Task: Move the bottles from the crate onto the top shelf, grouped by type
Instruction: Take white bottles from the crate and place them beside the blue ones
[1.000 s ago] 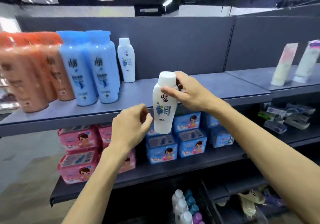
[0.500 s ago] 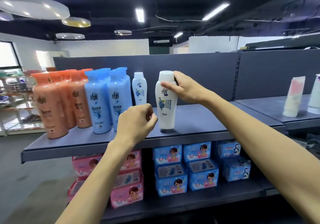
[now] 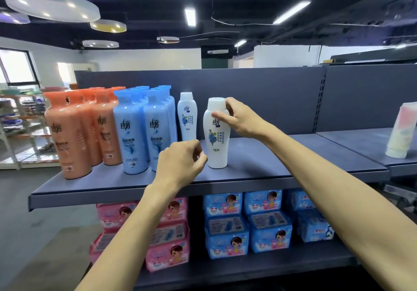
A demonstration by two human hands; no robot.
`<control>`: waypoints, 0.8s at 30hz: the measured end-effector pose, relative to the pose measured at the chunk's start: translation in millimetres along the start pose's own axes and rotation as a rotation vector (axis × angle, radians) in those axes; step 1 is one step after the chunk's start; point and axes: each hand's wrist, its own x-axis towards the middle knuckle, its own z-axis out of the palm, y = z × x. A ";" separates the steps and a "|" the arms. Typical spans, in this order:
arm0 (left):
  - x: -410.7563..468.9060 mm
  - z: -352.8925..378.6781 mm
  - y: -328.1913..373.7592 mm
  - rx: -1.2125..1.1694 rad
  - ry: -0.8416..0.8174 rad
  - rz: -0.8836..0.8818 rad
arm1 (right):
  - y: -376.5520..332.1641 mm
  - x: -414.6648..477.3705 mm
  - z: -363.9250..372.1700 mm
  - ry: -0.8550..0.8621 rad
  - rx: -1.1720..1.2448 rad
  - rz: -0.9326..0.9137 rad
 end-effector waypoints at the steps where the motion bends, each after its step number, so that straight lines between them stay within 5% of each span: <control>1: 0.1 2.4 -1.7 -0.001 0.000 -0.003 | 0.7 -1.9 2.3 0.001 0.013 0.010; 24: 9.3 30.8 -42.9 0.026 -0.021 -0.011 | 25.4 -37.5 87.0 0.099 -0.108 0.315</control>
